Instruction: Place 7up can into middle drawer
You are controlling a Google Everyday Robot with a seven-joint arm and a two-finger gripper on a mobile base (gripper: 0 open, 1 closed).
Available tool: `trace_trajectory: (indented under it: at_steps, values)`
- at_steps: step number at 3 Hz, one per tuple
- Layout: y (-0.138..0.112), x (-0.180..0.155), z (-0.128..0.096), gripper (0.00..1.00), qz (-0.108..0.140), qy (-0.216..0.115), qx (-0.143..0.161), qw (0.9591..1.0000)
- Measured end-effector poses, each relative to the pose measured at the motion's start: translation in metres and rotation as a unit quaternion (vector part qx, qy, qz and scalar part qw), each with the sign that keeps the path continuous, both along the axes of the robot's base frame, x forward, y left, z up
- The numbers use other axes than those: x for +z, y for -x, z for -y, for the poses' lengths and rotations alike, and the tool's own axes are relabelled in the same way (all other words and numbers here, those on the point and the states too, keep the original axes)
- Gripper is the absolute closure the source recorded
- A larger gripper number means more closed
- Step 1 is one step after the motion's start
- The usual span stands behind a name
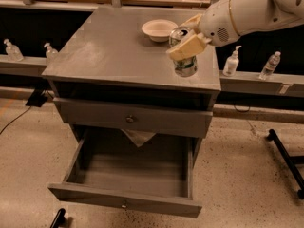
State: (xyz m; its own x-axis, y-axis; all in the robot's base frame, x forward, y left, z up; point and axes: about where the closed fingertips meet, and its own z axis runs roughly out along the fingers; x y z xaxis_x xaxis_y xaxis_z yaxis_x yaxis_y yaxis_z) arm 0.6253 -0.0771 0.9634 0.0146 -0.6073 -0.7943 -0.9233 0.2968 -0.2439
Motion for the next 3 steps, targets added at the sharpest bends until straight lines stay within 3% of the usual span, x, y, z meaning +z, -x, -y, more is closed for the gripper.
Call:
trace_trajectory:
  at_steps: [1,2,3]
  values:
    - [-0.006,-0.012,-0.014,1.0,-0.005,-0.018,0.009,0.9998]
    - [0.005,-0.042,-0.022,1.0,-0.004,-0.087,0.013,0.9961]
    - [0.031,-0.082,-0.028,1.0,-0.005,-0.185,0.004,0.9826]
